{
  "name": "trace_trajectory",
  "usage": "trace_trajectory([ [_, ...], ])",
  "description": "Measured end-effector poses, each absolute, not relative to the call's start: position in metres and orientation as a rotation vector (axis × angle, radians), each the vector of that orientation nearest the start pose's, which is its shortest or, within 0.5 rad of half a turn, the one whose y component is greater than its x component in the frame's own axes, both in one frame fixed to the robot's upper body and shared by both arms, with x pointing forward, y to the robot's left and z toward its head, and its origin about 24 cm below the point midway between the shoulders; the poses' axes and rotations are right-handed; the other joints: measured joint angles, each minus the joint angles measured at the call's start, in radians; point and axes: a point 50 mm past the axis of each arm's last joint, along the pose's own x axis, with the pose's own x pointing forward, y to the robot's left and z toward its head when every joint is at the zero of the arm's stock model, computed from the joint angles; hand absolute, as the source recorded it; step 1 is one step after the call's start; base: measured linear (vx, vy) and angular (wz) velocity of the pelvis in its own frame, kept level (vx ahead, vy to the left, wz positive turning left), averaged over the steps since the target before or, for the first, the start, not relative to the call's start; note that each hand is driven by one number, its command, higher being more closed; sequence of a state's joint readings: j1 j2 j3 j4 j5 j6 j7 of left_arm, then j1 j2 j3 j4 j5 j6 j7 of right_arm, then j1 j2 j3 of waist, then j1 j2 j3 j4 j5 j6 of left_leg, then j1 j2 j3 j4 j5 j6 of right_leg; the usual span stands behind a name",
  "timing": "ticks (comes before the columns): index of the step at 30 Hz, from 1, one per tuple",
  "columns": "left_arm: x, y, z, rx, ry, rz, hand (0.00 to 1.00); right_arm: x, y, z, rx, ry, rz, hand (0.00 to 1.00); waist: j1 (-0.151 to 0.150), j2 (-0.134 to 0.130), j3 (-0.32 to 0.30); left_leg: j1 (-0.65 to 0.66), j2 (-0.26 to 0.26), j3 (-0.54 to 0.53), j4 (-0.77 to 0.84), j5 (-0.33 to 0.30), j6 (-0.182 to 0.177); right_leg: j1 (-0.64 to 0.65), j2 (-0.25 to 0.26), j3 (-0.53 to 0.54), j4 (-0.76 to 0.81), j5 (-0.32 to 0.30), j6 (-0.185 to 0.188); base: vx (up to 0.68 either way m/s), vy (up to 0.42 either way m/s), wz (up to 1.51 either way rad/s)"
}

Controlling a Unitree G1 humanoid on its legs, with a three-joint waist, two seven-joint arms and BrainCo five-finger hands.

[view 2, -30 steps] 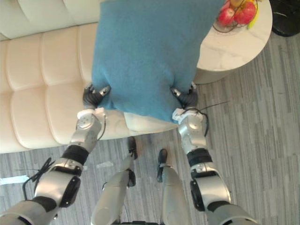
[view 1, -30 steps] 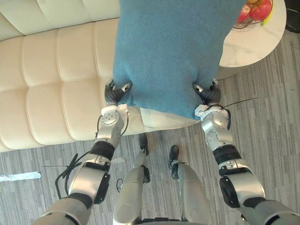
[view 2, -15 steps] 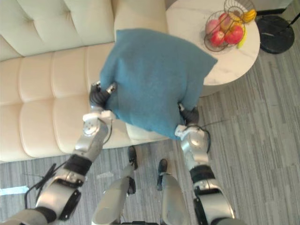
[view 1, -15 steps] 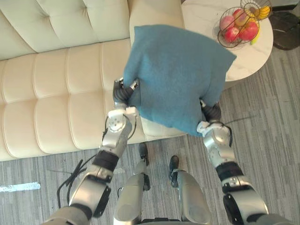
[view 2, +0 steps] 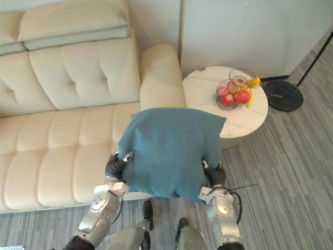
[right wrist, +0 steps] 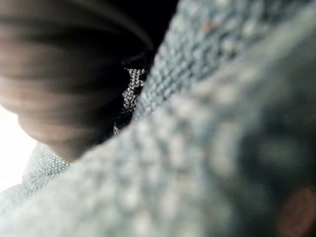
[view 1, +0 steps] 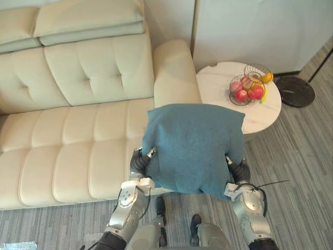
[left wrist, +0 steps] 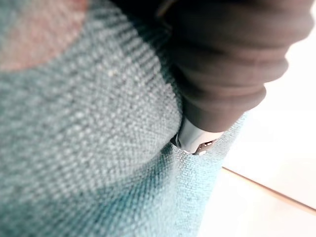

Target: Pick up cushions and gather them together orderly.

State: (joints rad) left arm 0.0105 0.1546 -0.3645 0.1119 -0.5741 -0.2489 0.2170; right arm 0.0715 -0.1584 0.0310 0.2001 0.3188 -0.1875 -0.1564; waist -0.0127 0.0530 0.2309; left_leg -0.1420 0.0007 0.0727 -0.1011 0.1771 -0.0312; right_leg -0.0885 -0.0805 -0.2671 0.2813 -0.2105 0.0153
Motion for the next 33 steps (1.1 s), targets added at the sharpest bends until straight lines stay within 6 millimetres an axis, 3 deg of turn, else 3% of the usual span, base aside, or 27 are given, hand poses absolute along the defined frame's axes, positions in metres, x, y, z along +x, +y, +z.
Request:
trace_trajectory([
  [2, 0.239, 0.114, 0.022, -0.431, 0.040, -0.037, 1.00, 0.231, -0.194, 0.000, 0.142, 0.086, -0.212, 1.00, 0.002, 0.001, -0.005, -0.049, -0.008, -0.040, 0.038, -0.018, -0.023, -0.034, -0.006, -0.038, 0.046, -0.017, -0.003, -0.08, -0.058, 0.68],
  [3, 0.239, 0.114, 0.021, -0.446, 0.046, -0.034, 1.00, 0.231, -0.194, 0.002, 0.139, 0.080, -0.214, 1.00, 0.002, 0.007, -0.024, -0.097, -0.005, -0.028, 0.059, -0.090, -0.041, -0.061, -0.017, -0.067, 0.050, -0.007, -0.017, -0.10, -0.026, 0.84],
  [4, 0.240, 0.114, 0.022, -0.450, 0.044, -0.032, 1.00, 0.233, -0.194, 0.003, 0.143, 0.072, -0.222, 1.00, 0.006, -0.012, -0.041, -0.145, -0.012, 0.052, 0.129, -0.143, -0.016, -0.086, -0.054, -0.085, 0.025, 0.000, -0.021, -0.08, 0.015, 0.72],
  [5, 0.242, 0.112, 0.024, -0.456, 0.037, -0.040, 1.00, 0.236, -0.197, 0.007, 0.141, 0.055, -0.230, 1.00, 0.007, -0.016, -0.042, -0.191, -0.005, 0.128, 0.258, -0.177, 0.055, -0.099, -0.088, -0.104, 0.026, 0.007, -0.027, -0.05, 0.012, 0.77],
  [6, 0.242, 0.109, 0.024, -0.466, 0.041, -0.048, 1.00, 0.236, -0.198, 0.008, 0.141, 0.050, -0.240, 1.00, 0.000, -0.012, -0.045, -0.203, 0.035, 0.208, 0.434, -0.205, 0.087, -0.098, -0.119, -0.126, 0.040, 0.008, -0.027, -0.02, -0.011, 0.62],
  [7, 0.240, 0.109, 0.023, -0.475, 0.048, -0.045, 1.00, 0.236, -0.198, 0.008, 0.141, 0.051, -0.240, 1.00, -0.003, -0.004, -0.051, -0.186, 0.072, 0.230, 0.485, -0.218, 0.074, -0.093, -0.122, -0.134, 0.045, 0.008, -0.027, 0.02, -0.008, 0.49],
  [9, 0.239, 0.107, 0.021, -0.491, 0.057, -0.044, 1.00, 0.236, -0.200, 0.010, 0.139, 0.046, -0.244, 1.00, -0.010, 0.038, -0.080, -0.111, 0.150, 0.241, 0.453, -0.278, -0.007, -0.074, -0.109, -0.158, 0.048, 0.008, -0.026, 0.04, 0.117, 0.39],
  [11, 0.240, 0.103, 0.024, -0.490, 0.050, -0.072, 1.00, 0.236, -0.204, 0.010, 0.150, 0.039, -0.271, 1.00, -0.031, 0.041, -0.089, -0.056, 0.120, 0.259, 0.324, -0.265, -0.028, -0.046, -0.118, -0.185, 0.022, 0.028, 0.003, 0.03, 0.191, 0.74],
  [12, 0.240, 0.102, 0.024, -0.486, 0.048, -0.096, 1.00, 0.235, -0.206, 0.009, 0.151, 0.040, -0.290, 1.00, -0.047, 0.023, -0.104, -0.028, 0.096, 0.268, 0.247, -0.235, -0.024, -0.036, -0.132, -0.212, 0.008, 0.035, 0.015, 0.03, 0.152, 0.78],
  [13, 0.239, 0.102, 0.022, -0.477, 0.058, -0.101, 1.00, 0.234, -0.206, 0.009, 0.149, 0.040, -0.299, 1.00, -0.046, 0.003, -0.111, -0.010, 0.078, 0.276, 0.199, -0.206, -0.018, -0.021, -0.137, -0.221, -0.016, 0.055, 0.023, 0.03, 0.180, 0.64],
  [15, 0.237, 0.102, 0.016, -0.467, 0.085, -0.098, 1.00, 0.233, -0.206, 0.008, 0.149, 0.043, -0.304, 1.00, -0.041, -0.007, -0.117, 0.016, 0.066, 0.272, 0.166, -0.193, -0.014, 0.013, -0.133, -0.216, -0.055, 0.090, 0.037, 0.02, 0.150, 0.22],
  [20, 0.227, 0.107, 0.003, -0.452, 0.148, -0.082, 1.00, 0.232, -0.203, 0.002, 0.158, 0.071, -0.298, 1.00, -0.035, -0.011, -0.120, 0.037, 0.058, 0.283, 0.153, -0.193, -0.013, 0.040, -0.123, -0.171, -0.112, 0.178, 0.046, 0.00, 0.129, -0.03],
  [22, 0.223, 0.108, -0.001, -0.452, 0.165, -0.082, 1.00, 0.230, -0.202, -0.005, 0.157, 0.101, -0.299, 1.00, -0.035, -0.018, -0.121, 0.037, 0.052, 0.286, 0.150, -0.194, -0.012, 0.029, -0.130, -0.155, -0.090, 0.184, 0.045, -0.02, 0.097, -0.01],
  [25, 0.214, 0.108, -0.010, -0.448, 0.211, -0.082, 1.00, 0.218, -0.203, -0.018, 0.155, 0.173, -0.313, 1.00, -0.031, -0.024, -0.113, 0.048, 0.042, 0.265, 0.128, -0.218, 0.025, -0.048, -0.160, -0.093, 0.103, 0.178, 0.036, -0.07, 0.099, 0.19],
  [26, 0.210, 0.109, -0.014, -0.436, 0.230, -0.080, 1.00, 0.212, -0.203, -0.026, 0.159, 0.208, -0.320, 1.00, -0.037, -0.042, -0.102, 0.075, 0.029, 0.238, 0.120, -0.225, 0.038, -0.105, -0.173, -0.002, 0.260, 0.188, 0.015, -0.02, 0.066, 0.54],
  [27, 0.207, 0.111, -0.016, -0.425, 0.244, -0.079, 1.00, 0.204, -0.203, -0.033, 0.164, 0.241, -0.329, 1.00, -0.046, -0.048, -0.099, 0.083, 0.031, 0.196, 0.120, -0.223, 0.047, -0.162, -0.142, 0.078, 0.334, 0.123, 0.017, 0.02, 0.053, 0.76],
  [29, 0.208, 0.113, -0.016, -0.422, 0.239, -0.072, 1.00, 0.200, -0.199, -0.038, 0.183, 0.260, -0.335, 1.00, -0.049, -0.059, -0.094, 0.070, 0.043, 0.151, 0.119, -0.221, 0.049, -0.199, -0.056, 0.124, 0.289, 0.044, 0.037, 0.07, -0.037, 0.78],
  [30, 0.208, 0.113, -0.017, -0.413, 0.242, -0.072, 1.00, 0.199, -0.199, -0.038, 0.185, 0.262, -0.337, 1.00, -0.051, -0.064, -0.093, 0.064, 0.035, 0.114, 0.122, -0.214, 0.056, -0.201, -0.015, 0.140, 0.215, 0.033, 0.046, 0.07, -0.076, 0.86],
  [32, 0.208, 0.112, -0.017, -0.402, 0.242, -0.081, 1.00, 0.196, -0.201, -0.038, 0.180, 0.261, -0.342, 1.00, -0.061, -0.076, -0.099, 0.052, 0.004, 0.060, 0.130, -0.214, 0.056, -0.190, 0.010, 0.161, 0.130, 0.028, 0.039, 0.07, -0.072, 1.10],
  [33, 0.210, 0.106, -0.015, -0.405, 0.235, -0.109, 1.00, 0.192, -0.206, -0.037, 0.175, 0.256, -0.359, 1.00, -0.078, -0.093, -0.108, 0.031, -0.040, 0.010, 0.163, -0.224, 0.056, -0.175, 0.008, 0.193, 0.072, 0.028, 0.004, 0.11, -0.104, 1.69],
])
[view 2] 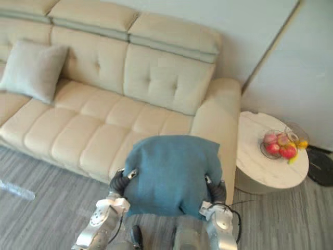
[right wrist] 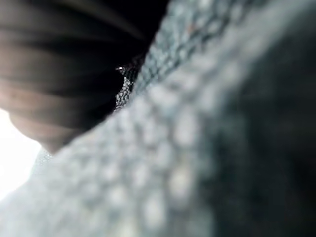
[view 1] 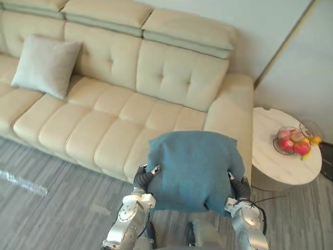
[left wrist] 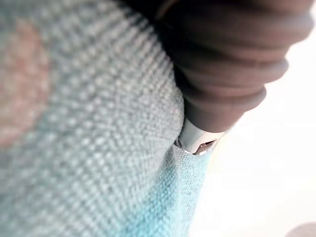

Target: Pick up cushions and gather them together orderly.

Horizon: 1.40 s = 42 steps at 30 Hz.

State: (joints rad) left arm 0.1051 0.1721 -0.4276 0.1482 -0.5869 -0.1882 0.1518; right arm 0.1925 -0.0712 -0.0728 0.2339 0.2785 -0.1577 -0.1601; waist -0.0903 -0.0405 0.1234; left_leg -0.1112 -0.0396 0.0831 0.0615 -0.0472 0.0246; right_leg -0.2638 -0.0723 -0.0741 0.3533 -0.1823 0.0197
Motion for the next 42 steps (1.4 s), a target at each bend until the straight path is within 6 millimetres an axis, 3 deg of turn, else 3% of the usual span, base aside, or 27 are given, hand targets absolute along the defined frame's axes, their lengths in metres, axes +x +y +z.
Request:
trace_trajectory([
  [1, 0.212, 0.099, -0.014, -0.406, 0.234, -0.128, 1.00, 0.190, -0.211, -0.036, 0.172, 0.250, -0.377, 1.00, -0.015, 0.004, -0.001, -0.027, -0.023, -0.030, 0.066, -0.031, -0.005, 0.026, -0.017, -0.021, -0.025, 0.019, -0.022, 0.18, -0.139, 1.88],
  [2, 0.211, 0.092, -0.015, -0.423, 0.240, -0.133, 1.00, 0.189, -0.217, -0.034, 0.160, 0.246, -0.390, 1.00, -0.014, 0.031, -0.006, -0.053, -0.001, -0.020, 0.126, -0.064, -0.020, 0.051, -0.021, -0.068, -0.045, 0.017, -0.021, 0.22, -0.116, 1.36],
  [4, 0.211, 0.087, -0.015, -0.444, 0.241, -0.134, 1.00, 0.193, -0.220, -0.028, 0.162, 0.219, -0.400, 1.00, 0.011, 0.060, -0.005, -0.098, 0.099, 0.116, 0.301, -0.114, -0.071, 0.107, -0.004, -0.114, -0.067, 0.025, -0.032, 0.23, -0.082, 0.57],
  [5, 0.211, 0.087, -0.015, -0.447, 0.244, -0.129, 1.00, 0.194, -0.219, -0.024, 0.167, 0.199, -0.402, 1.00, 0.033, 0.059, -0.003, -0.108, 0.177, 0.229, 0.404, -0.129, -0.071, 0.155, 0.009, -0.120, -0.086, 0.025, -0.033, 0.21, -0.082, 0.15],
  [6, 0.210, 0.087, -0.016, -0.448, 0.244, -0.127, 1.00, 0.194, -0.219, -0.021, 0.168, 0.186, -0.400, 1.00, 0.038, 0.056, -0.002, -0.106, 0.211, 0.276, 0.440, -0.134, -0.064, 0.177, 0.013, -0.124, -0.097, 0.025, -0.033, 0.28, -0.070, 0.20],
  [7, 0.211, 0.088, -0.015, -0.451, 0.238, -0.129, 1.00, 0.199, -0.220, -0.007, 0.164, 0.124, -0.393, 1.00, 0.040, 0.051, -0.006, -0.099, 0.294, 0.404, 0.501, -0.151, -0.022, 0.224, 0.011, -0.145, -0.135, 0.025, -0.033, 0.20, -0.014, 0.15],
  [8, 0.211, 0.088, -0.014, -0.454, 0.232, -0.136, 1.00, 0.203, -0.220, 0.000, 0.162, 0.086, -0.389, 1.00, 0.040, 0.046, -0.009, -0.100, 0.315, 0.444, 0.491, -0.155, -0.008, 0.233, 0.002, -0.146, -0.154, 0.025, -0.032, 0.19, 0.028, 0.10],
  [11, 0.214, 0.083, -0.010, -0.472, 0.209, -0.173, 1.00, 0.209, -0.228, 0.011, 0.160, 0.016, -0.415, 1.00, 0.022, 0.037, -0.013, -0.114, 0.318, 0.477, 0.323, -0.122, -0.038, 0.231, -0.046, -0.163, -0.186, 0.041, -0.006, 0.20, 0.188, 0.21],
  [13, 0.215, 0.077, -0.008, -0.491, 0.206, -0.192, 1.00, 0.208, -0.233, 0.011, 0.155, 0.018, -0.435, 1.00, 0.020, 0.054, -0.023, -0.102, 0.299, 0.437, 0.156, -0.001, -0.055, 0.232, -0.058, -0.167, -0.208, 0.054, 0.027, 0.18, 0.269, 0.18],
  [14, 0.215, 0.080, -0.010, -0.475, 0.218, -0.193, 1.00, 0.208, -0.230, 0.005, 0.173, 0.045, -0.443, 1.00, 0.017, 0.029, -0.031, -0.087, 0.247, 0.417, 0.092, 0.083, -0.094, 0.239, -0.097, -0.159, -0.247, 0.070, 0.084, 0.20, 0.291, 0.12],
  [16, 0.215, 0.085, -0.012, -0.451, 0.224, -0.193, 1.00, 0.207, -0.226, 0.000, 0.191, 0.066, -0.445, 1.00, 0.015, 0.013, -0.027, -0.079, 0.217, 0.408, 0.079, 0.079, -0.086, 0.257, -0.120, -0.159, -0.279, 0.098, 0.106, 0.18, 0.289, 0.12],
  [17, 0.211, 0.093, -0.017, -0.425, 0.243, -0.183, 1.00, 0.206, -0.219, -0.009, 0.211, 0.106, -0.439, 1.00, 0.018, 0.001, -0.032, -0.061, 0.192, 0.405, 0.083, 0.062, -0.062, 0.288, -0.137, -0.155, -0.310, 0.130, 0.124, 0.12, 0.217, 0.08],
  [19, 0.208, 0.096, -0.020, -0.417, 0.256, -0.176, 1.00, 0.206, -0.214, -0.016, 0.208, 0.140, -0.421, 1.00, 0.021, 0.003, -0.032, -0.046, 0.178, 0.399, 0.112, 0.032, -0.046, 0.303, -0.155, -0.146, -0.299, 0.149, 0.137, 0.09, 0.198, -0.06],
  [21, 0.207, 0.096, -0.020, -0.418, 0.255, -0.175, 1.00, 0.207, -0.213, -0.019, 0.202, 0.157, -0.411, 1.00, 0.036, 0.038, -0.031, -0.043, 0.185, 0.400, 0.162, -0.035, -0.048, 0.250, -0.164, -0.102, -0.173, 0.148, 0.137, 0.06, 0.239, -0.34],
  [23, 0.208, 0.097, -0.019, -0.414, 0.251, -0.174, 1.00, 0.212, -0.211, -0.018, 0.202, 0.156, -0.402, 1.00, 0.036, 0.040, -0.028, -0.019, 0.180, 0.433, 0.149, -0.058, -0.051, 0.148, -0.185, -0.055, -0.015, 0.147, 0.134, 0.02, 0.219, -0.52],
  [25, 0.205, 0.101, -0.022, -0.405, 0.264, -0.151, 1.00, 0.214, -0.209, -0.020, 0.190, 0.166, -0.381, 1.00, 0.029, 0.018, -0.011, 0.079, 0.134, 0.494, 0.070, -0.078, -0.052, 0.047, -0.230, -0.050, 0.187, 0.143, 0.080, 0.02, 0.220, -0.78],
  [26, 0.204, 0.102, -0.023, -0.403, 0.268, -0.149, 1.00, 0.213, -0.208, -0.021, 0.189, 0.172, -0.379, 1.00, 0.024, 0.019, -0.011, 0.094, 0.133, 0.501, 0.061, -0.084, -0.061, 0.041, -0.222, -0.053, 0.200, 0.124, 0.082, 0.05, 0.197, -0.64],
  [27, 0.203, 0.104, -0.024, -0.397, 0.272, -0.142, 1.00, 0.213, -0.206, -0.025, 0.188, 0.189, -0.370, 1.00, 0.008, 0.019, -0.012, 0.122, 0.131, 0.526, 0.043, -0.092, -0.073, 0.013, -0.191, -0.087, 0.202, 0.071, 0.084, 0.08, 0.124, -0.50],
  [29, 0.204, 0.106, -0.023, -0.394, 0.265, -0.135, 1.00, 0.214, -0.204, -0.025, 0.186, 0.190, -0.358, 1.00, 0.006, 0.019, -0.015, 0.139, 0.126, 0.556, 0.028, -0.099, -0.080, -0.025, -0.156, -0.185, 0.145, 0.051, 0.059, 0.11, 0.054, -0.45],
  [31, 0.205, 0.108, -0.022, -0.392, 0.261, -0.130, 1.00, 0.214, -0.204, -0.024, 0.173, 0.190, -0.345, 1.00, -0.025, -0.012, -0.031, 0.148, 0.074, 0.558, 0.036, -0.095, -0.076, -0.031, -0.101, -0.252, -0.050, 0.140, -0.051, 0.17, -0.044, -0.07],
  [33, 0.204, 0.101, -0.021, -0.419, 0.259, -0.132, 1.00, 0.215, -0.210, -0.022, 0.155, 0.182, -0.349, 1.00, -0.025, 0.027, -0.031, 0.145, 0.092, 0.516, 0.045, -0.101, -0.079, -0.023, -0.074, -0.224, -0.078, 0.151, -0.045, 0.24, -0.088, -0.33],
  [34, 0.205, 0.099, -0.019, -0.418, 0.247, -0.137, 1.00, 0.213, -0.211, -0.022, 0.153, 0.185, -0.346, 1.00, -0.016, 0.048, -0.032, 0.132, 0.128, 0.477, 0.117, -0.148, -0.109, -0.009, -0.054, -0.216, -0.095, 0.142, -0.039, 0.32, -0.089, -0.52],
  [35, 0.205, 0.100, -0.018, -0.416, 0.244, -0.138, 1.00, 0.213, -0.210, -0.023, 0.155, 0.186, -0.347, 1.00, -0.016, 0.051, -0.031, 0.122, 0.142, 0.477, 0.154, -0.163, -0.116, -0.004, -0.051, -0.218, -0.096, 0.136, -0.038, 0.30, -0.077, -0.28],
  [37, 0.204, 0.096, -0.019, -0.422, 0.250, -0.145, 1.00, 0.205, -0.213, -0.023, 0.167, 0.190, -0.373, 1.00, -0.019, 0.052, -0.019, 0.078, 0.225, 0.455, 0.415, -0.179, -0.119, 0.073, -0.036, -0.218, -0.104, 0.122, -0.043, 0.22, -0.061, -0.09],
  [39, 0.198, 0.093, -0.020, -0.442, 0.260, -0.140, 1.00, 0.194, -0.215, -0.016, 0.168, 0.161, -0.379, 1.00, -0.004, 0.048, -0.007, 0.049, 0.290, 0.428, 0.636, -0.146, -0.103, 0.157, -0.025, -0.195, -0.113, 0.083, -0.043, 0.22, 0.013, -0.43],
  [40, 0.194, 0.092, -0.019, -0.458, 0.255, -0.140, 1.00, 0.191, -0.215, -0.004, 0.169, 0.111, -0.379, 1.00, 0.019, 0.054, -0.014, 0.018, 0.329, 0.403, 0.748, -0.185, -0.083, 0.178, -0.025, -0.152, -0.103, 0.038, -0.050, 0.16, 0.106, -0.60],
  [42, 0.195, 0.091, -0.015, -0.465, 0.236, -0.146, 1.00, 0.193, -0.215, 0.002, 0.169, 0.076, -0.376, 1.00, 0.025, 0.050, -0.018, -0.029, 0.320, 0.359, 0.717, -0.235, -0.060, 0.176, -0.032, -0.125, -0.100, 0.028, -0.041, 0.17, 0.155, -0.56],
])
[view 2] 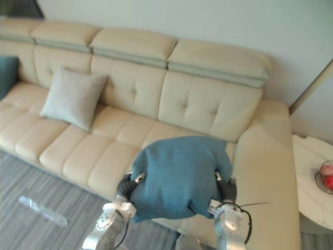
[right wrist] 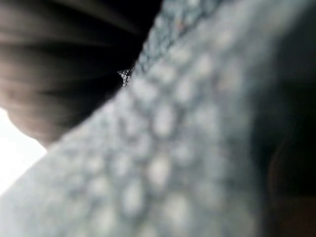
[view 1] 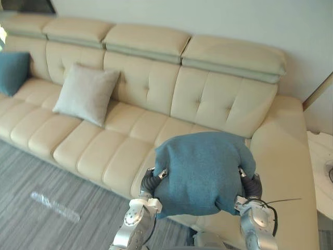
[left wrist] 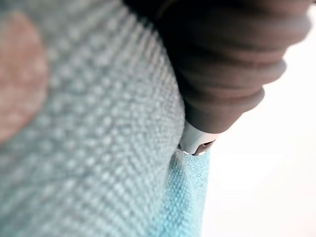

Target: Pick up cushions and gather them together orderly.

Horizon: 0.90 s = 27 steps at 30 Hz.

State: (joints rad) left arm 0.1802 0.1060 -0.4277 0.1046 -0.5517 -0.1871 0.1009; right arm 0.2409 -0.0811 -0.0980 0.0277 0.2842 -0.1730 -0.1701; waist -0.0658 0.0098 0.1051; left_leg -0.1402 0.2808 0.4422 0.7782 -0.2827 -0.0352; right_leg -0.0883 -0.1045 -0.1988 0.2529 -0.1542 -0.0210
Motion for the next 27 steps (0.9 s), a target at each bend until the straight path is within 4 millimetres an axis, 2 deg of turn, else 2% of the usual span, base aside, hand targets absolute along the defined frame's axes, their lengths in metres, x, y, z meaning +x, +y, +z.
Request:
trace_trajectory([
  [1, 0.196, 0.091, -0.011, -0.470, 0.212, -0.146, 1.00, 0.198, -0.214, 0.006, 0.172, 0.051, -0.369, 1.00, 0.012, -0.016, -0.005, -0.050, -0.055, -0.110, -0.163, -0.022, 0.010, -0.018, -0.021, 0.053, -0.002, -0.003, 0.012, 0.14, 0.202, -0.64],
  [3, 0.196, 0.092, -0.012, -0.466, 0.214, -0.145, 1.00, 0.203, -0.213, 0.007, 0.174, 0.047, -0.361, 1.00, 0.018, -0.021, -0.003, -0.052, -0.118, -0.241, -0.347, 0.016, -0.015, -0.017, -0.036, 0.096, -0.016, 0.005, 0.039, 0.14, 0.243, -0.66],
  [4, 0.196, 0.093, -0.012, -0.465, 0.217, -0.145, 1.00, 0.207, -0.213, 0.006, 0.171, 0.051, -0.357, 1.00, 0.020, -0.012, -0.005, -0.042, -0.149, -0.338, -0.485, 0.076, -0.039, -0.019, -0.037, 0.124, -0.023, 0.010, 0.066, 0.19, 0.333, -0.85],
  [5, 0.195, 0.093, -0.015, -0.464, 0.227, -0.141, 1.00, 0.210, -0.215, 0.002, 0.157, 0.070, -0.351, 1.00, 0.025, 0.019, -0.010, -0.015, -0.155, -0.401, -0.578, 0.209, -0.099, -0.017, -0.023, 0.170, -0.035, 0.022, 0.112, 0.27, 0.391, -0.92],
  [6, 0.194, 0.097, -0.018, -0.441, 0.242, -0.135, 1.00, 0.208, -0.211, -0.008, 0.168, 0.118, -0.354, 1.00, 0.022, -0.006, -0.025, -0.004, -0.186, -0.365, -0.587, 0.208, -0.082, -0.007, -0.048, 0.217, -0.074, 0.047, 0.130, 0.26, 0.319, -0.69],
  [8, 0.195, 0.100, -0.018, -0.423, 0.242, -0.140, 1.00, 0.209, -0.208, -0.010, 0.180, 0.127, -0.353, 1.00, 0.014, -0.034, -0.019, -0.001, -0.223, -0.324, -0.584, 0.197, -0.057, 0.004, -0.089, 0.251, -0.128, 0.070, 0.154, 0.23, 0.282, -0.37],
  [9, 0.195, 0.101, -0.019, -0.417, 0.251, -0.141, 1.00, 0.209, -0.208, -0.010, 0.174, 0.131, -0.349, 1.00, 0.014, -0.038, -0.022, 0.003, -0.240, -0.302, -0.583, 0.190, -0.046, 0.006, -0.105, 0.275, -0.152, 0.089, 0.159, 0.18, 0.247, -0.40],
  [12, 0.195, 0.102, -0.019, -0.410, 0.250, -0.142, 1.00, 0.210, -0.207, -0.011, 0.172, 0.137, -0.343, 1.00, 0.013, -0.037, -0.021, 0.028, -0.249, -0.257, -0.586, 0.181, -0.033, 0.004, -0.113, 0.306, -0.172, 0.129, 0.151, 0.14, 0.154, -0.53],
  [15, 0.193, 0.108, -0.021, -0.402, 0.256, -0.126, 1.00, 0.216, -0.201, -0.015, 0.171, 0.157, -0.317, 1.00, 0.018, -0.033, -0.022, 0.078, -0.234, -0.207, -0.604, 0.180, -0.032, -0.016, -0.087, 0.351, -0.173, 0.167, 0.123, 0.06, 0.034, -0.84],
  [16, 0.192, 0.110, -0.021, -0.403, 0.254, -0.117, 1.00, 0.218, -0.200, -0.016, 0.170, 0.160, -0.309, 1.00, 0.020, -0.030, -0.025, 0.083, -0.227, -0.191, -0.611, 0.180, -0.032, -0.024, -0.080, 0.345, -0.173, 0.181, 0.121, 0.02, 0.007, -1.00],
  [18, 0.195, 0.114, -0.019, -0.402, 0.240, -0.103, 1.00, 0.223, -0.196, -0.013, 0.170, 0.148, -0.290, 1.00, 0.022, -0.023, -0.028, 0.089, -0.214, -0.171, -0.642, 0.180, -0.032, -0.064, -0.059, 0.300, -0.181, 0.210, 0.095, 0.00, -0.032, -0.92],
  [21, 0.196, 0.113, -0.018, -0.404, 0.238, -0.106, 1.00, 0.220, -0.199, -0.015, 0.162, 0.159, -0.299, 1.00, -0.001, -0.023, -0.028, 0.091, -0.213, -0.179, -0.659, 0.180, -0.032, -0.065, -0.063, 0.281, -0.216, 0.222, 0.105, -0.04, -0.058, -0.30],
  [27, 0.196, 0.112, -0.018, -0.392, 0.234, -0.110, 1.00, 0.217, -0.199, -0.018, 0.127, 0.171, -0.296, 1.00, 0.009, -0.021, -0.028, 0.092, -0.201, -0.188, -0.677, 0.168, -0.047, -0.043, -0.056, 0.245, -0.280, 0.234, 0.115, -0.12, -0.056, -0.04],
])
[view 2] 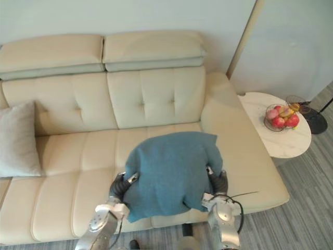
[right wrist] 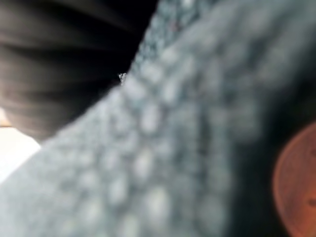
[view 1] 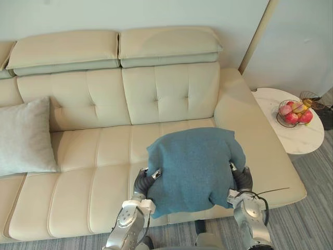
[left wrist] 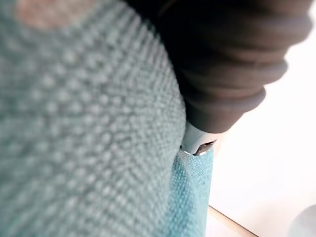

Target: Pick up cushions and gather them together orderly.

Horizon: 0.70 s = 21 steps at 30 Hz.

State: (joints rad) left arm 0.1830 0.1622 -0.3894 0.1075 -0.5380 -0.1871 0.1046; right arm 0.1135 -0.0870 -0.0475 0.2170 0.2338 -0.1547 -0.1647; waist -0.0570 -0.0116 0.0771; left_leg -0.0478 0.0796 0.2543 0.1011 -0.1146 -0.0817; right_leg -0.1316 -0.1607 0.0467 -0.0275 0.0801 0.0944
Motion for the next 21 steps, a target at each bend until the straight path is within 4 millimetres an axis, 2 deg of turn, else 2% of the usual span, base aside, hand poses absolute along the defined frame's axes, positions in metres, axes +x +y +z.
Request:
trace_trajectory([
  [4, 0.198, 0.111, -0.009, -0.376, 0.193, -0.120, 1.00, 0.213, -0.200, -0.020, 0.120, 0.181, -0.305, 1.00, -0.002, 0.004, -0.002, -0.002, 0.010, -0.022, -0.045, 0.036, -0.023, -0.003, 0.011, -0.032, -0.017, 0.013, -0.011, -0.09, -0.082, 0.13],
  [7, 0.200, 0.110, -0.003, -0.373, 0.169, -0.116, 1.00, 0.214, -0.200, -0.019, 0.090, 0.176, -0.301, 1.00, 0.000, 0.004, -0.002, -0.009, 0.015, -0.025, -0.061, 0.057, -0.027, -0.004, 0.020, -0.040, -0.039, 0.030, -0.022, -0.03, -0.052, 0.04],
  [11, 0.212, 0.110, 0.010, -0.358, 0.108, -0.123, 1.00, 0.226, -0.201, -0.008, 0.060, 0.132, -0.285, 1.00, 0.000, 0.004, 0.008, -0.076, 0.017, -0.049, -0.063, 0.082, -0.028, -0.047, 0.022, -0.069, -0.060, 0.064, -0.013, -0.03, -0.041, 0.18],
  [13, 0.229, 0.111, 0.026, -0.341, 0.032, -0.105, 1.00, 0.248, -0.197, 0.012, 0.016, 0.047, -0.271, 1.00, 0.003, 0.001, 0.061, -0.110, 0.018, -0.062, -0.062, 0.096, -0.028, -0.073, 0.021, -0.083, -0.060, 0.076, -0.014, -0.06, -0.015, 0.16],
  [14, 0.232, 0.112, 0.028, -0.338, 0.020, -0.101, 1.00, 0.251, -0.196, 0.016, 0.015, 0.033, -0.268, 1.00, 0.004, 0.001, 0.064, -0.121, 0.018, -0.063, -0.062, 0.098, -0.028, -0.083, 0.021, -0.084, -0.060, 0.079, -0.016, -0.09, -0.012, 0.16],
  [16, 0.253, 0.112, 0.054, -0.323, -0.088, -0.088, 1.00, 0.277, -0.194, 0.046, -0.051, -0.083, -0.269, 1.00, 0.009, -0.001, 0.115, -0.171, 0.017, -0.074, -0.064, 0.118, -0.027, -0.127, 0.020, -0.096, -0.060, 0.095, -0.017, -0.07, -0.008, 0.15],
  [17, 0.257, 0.112, 0.059, -0.323, -0.110, -0.086, 1.00, 0.282, -0.193, 0.052, -0.060, -0.106, -0.265, 1.00, 0.009, -0.001, 0.123, -0.182, 0.017, -0.074, -0.063, 0.121, -0.027, -0.137, 0.019, -0.096, -0.060, 0.099, -0.018, -0.08, -0.005, 0.08],
  [18, 0.267, 0.113, 0.073, -0.311, -0.164, -0.072, 1.00, 0.295, -0.191, 0.068, -0.087, -0.161, -0.264, 1.00, 0.012, -0.002, 0.127, -0.218, 0.017, -0.075, -0.063, 0.131, -0.026, -0.173, 0.019, -0.099, -0.060, 0.109, -0.021, -0.10, -0.012, 0.09],
  [20, 0.297, 0.113, 0.121, -0.272, -0.337, -0.048, 1.00, 0.333, -0.188, 0.119, -0.169, -0.303, -0.282, 1.00, 0.016, -0.001, 0.176, -0.281, 0.015, -0.084, -0.066, 0.163, -0.026, -0.229, 0.016, -0.111, -0.060, 0.133, -0.022, -0.12, -0.018, 0.15],
  [21, 0.302, 0.112, 0.129, -0.270, -0.365, -0.046, 1.00, 0.338, -0.186, 0.127, -0.177, -0.324, -0.288, 1.00, 0.016, -0.001, 0.186, -0.288, 0.015, -0.087, -0.066, 0.168, -0.025, -0.234, 0.016, -0.115, -0.059, 0.135, -0.022, -0.11, -0.016, 0.23],
])
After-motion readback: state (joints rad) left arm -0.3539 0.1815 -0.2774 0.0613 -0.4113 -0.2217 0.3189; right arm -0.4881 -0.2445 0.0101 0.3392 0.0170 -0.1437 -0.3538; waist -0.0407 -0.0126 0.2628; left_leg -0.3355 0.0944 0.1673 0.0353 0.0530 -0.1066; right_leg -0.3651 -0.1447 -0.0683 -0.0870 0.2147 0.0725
